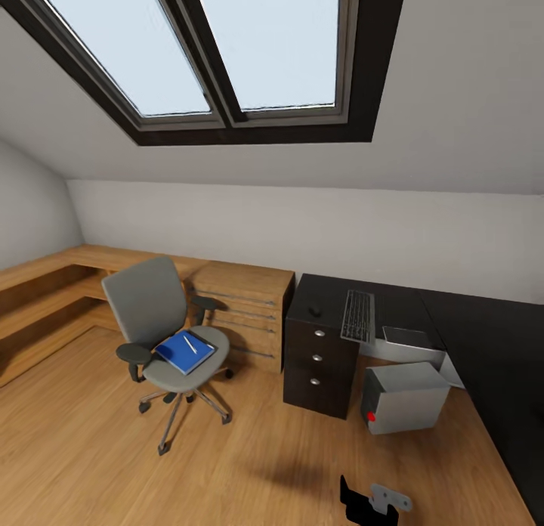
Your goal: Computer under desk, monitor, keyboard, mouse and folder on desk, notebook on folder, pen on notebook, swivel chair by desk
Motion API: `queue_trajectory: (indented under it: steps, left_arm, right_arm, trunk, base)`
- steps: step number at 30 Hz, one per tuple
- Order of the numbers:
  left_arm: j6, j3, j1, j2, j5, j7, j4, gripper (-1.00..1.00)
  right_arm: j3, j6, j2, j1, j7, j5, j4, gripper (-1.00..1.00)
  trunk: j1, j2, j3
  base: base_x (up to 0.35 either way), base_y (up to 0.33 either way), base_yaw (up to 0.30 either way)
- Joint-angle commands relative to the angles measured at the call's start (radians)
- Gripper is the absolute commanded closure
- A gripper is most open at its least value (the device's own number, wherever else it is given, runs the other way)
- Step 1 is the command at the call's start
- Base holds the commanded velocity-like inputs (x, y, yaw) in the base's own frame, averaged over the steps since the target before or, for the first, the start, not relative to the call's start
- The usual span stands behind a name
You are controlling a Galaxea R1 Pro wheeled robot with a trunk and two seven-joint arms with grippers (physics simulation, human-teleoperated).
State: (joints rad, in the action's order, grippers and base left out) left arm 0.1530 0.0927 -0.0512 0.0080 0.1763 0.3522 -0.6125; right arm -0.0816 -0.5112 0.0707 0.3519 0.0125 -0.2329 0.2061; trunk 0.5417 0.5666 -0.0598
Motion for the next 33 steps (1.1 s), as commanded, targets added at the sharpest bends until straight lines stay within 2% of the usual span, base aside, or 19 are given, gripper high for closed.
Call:
queue_trajectory:
  steps: [1,24,33]
  left_arm:
    - [0.005,0.007,-0.001,0.001,0.011,0.007,0.0,-1.0]
    - [0.005,0.009,-0.001,-0.007,0.009,0.011,-0.001,-1.0]
    - [0.005,0.008,-0.001,-0.007,0.009,0.012,-0.001,-1.0]
  right_arm:
    - [-0.008,-0.003,0.001,0.001,0.001,0.004,0.0,-1.0]
    - [-0.005,-0.003,0.0,0.001,0.004,0.004,0.0,-1.0]
    - [0.038,-0.001,-0.003,0.001,0.003,0.004,0.001,-1.0]
  trunk:
    - [-0.004,-0.006,0.001]
    - [-0.092,-0.167,0.073]
    - [-0.092,-0.167,0.073]
  base:
    - [-0.002,0.0,-0.004]
    - [0.0,0.0,0.0]
    - [0.0,0.0,0.0]
